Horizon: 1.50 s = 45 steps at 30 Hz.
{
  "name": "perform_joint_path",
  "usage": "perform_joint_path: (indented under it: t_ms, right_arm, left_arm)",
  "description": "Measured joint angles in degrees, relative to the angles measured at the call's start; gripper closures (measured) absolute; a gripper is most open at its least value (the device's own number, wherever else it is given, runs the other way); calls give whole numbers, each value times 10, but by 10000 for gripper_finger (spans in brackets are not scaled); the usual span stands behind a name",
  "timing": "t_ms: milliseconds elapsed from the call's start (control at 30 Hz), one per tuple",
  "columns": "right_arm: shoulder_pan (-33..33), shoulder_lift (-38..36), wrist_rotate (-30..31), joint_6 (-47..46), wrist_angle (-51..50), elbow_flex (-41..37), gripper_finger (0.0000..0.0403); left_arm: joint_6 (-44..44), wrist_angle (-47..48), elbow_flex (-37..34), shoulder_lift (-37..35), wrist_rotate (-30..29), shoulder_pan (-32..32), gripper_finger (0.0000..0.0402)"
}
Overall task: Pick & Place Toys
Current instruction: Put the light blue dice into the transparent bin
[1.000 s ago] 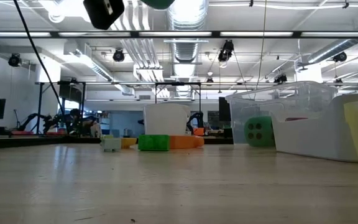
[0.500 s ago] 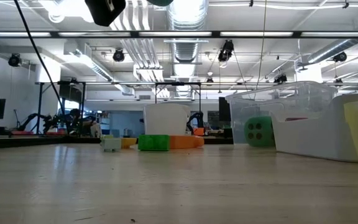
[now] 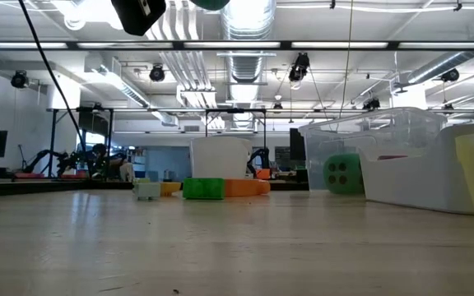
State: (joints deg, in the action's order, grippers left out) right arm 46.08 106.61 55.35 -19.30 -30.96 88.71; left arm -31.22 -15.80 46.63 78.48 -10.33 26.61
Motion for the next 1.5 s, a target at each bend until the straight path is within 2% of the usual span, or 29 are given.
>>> perform_joint_path:
  t_ms: [1500]
  right_arm:
    - [0,0,0,0,0,0,58]
  left_arm:
    - [6,21,0,0,9,-2,266]
